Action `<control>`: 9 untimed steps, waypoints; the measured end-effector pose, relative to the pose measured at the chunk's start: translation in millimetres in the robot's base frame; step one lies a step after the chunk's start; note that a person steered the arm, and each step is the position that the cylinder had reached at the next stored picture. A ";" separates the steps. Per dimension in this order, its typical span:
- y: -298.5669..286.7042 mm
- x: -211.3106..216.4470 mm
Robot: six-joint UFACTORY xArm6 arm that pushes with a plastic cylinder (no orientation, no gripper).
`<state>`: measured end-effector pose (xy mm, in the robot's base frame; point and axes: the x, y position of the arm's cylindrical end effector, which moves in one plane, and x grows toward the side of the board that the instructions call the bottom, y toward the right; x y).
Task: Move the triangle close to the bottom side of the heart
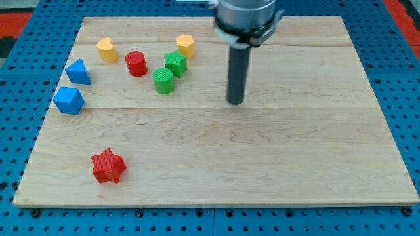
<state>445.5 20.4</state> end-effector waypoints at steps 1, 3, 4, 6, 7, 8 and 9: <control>-126.4 47.3; -324.9 40.7; -324.2 8.5; -294.2 -59.3; -256.9 -63.5; -252.3 -65.5; -235.5 -73.2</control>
